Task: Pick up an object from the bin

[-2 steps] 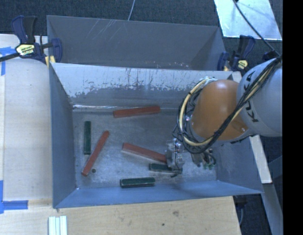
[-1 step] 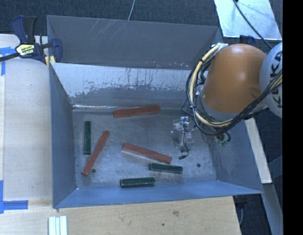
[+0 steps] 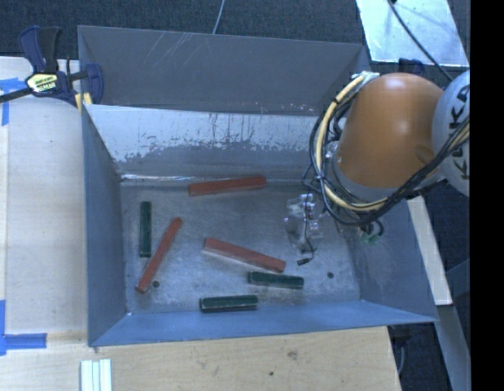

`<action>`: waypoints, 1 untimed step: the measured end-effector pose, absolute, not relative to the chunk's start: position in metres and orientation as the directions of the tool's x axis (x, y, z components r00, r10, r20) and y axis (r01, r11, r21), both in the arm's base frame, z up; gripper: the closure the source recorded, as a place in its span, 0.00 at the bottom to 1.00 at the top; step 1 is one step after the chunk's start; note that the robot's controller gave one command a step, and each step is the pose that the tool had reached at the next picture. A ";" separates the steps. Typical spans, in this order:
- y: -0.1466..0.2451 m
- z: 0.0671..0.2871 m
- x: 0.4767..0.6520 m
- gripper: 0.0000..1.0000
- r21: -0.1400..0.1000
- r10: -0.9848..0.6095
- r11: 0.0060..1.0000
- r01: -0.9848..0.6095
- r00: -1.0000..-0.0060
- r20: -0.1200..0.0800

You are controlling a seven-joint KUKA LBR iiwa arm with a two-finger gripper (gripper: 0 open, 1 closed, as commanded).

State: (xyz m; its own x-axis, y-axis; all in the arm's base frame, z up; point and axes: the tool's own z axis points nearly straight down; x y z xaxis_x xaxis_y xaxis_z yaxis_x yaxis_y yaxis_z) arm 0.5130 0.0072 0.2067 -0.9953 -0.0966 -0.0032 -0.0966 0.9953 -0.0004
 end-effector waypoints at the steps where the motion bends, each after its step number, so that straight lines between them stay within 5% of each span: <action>1: -0.018 0.164 0.540 1.00 -0.001 -0.469 0.883 -0.469 -0.883 -0.003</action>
Offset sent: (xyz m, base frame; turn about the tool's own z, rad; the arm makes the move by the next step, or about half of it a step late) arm 0.0000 0.0000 0.0000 0.0000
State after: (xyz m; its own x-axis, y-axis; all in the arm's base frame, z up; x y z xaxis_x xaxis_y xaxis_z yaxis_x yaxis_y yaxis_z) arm 0.5400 -0.0177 0.1638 -0.8832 -0.4690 -0.0026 -0.4690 0.8832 -0.0010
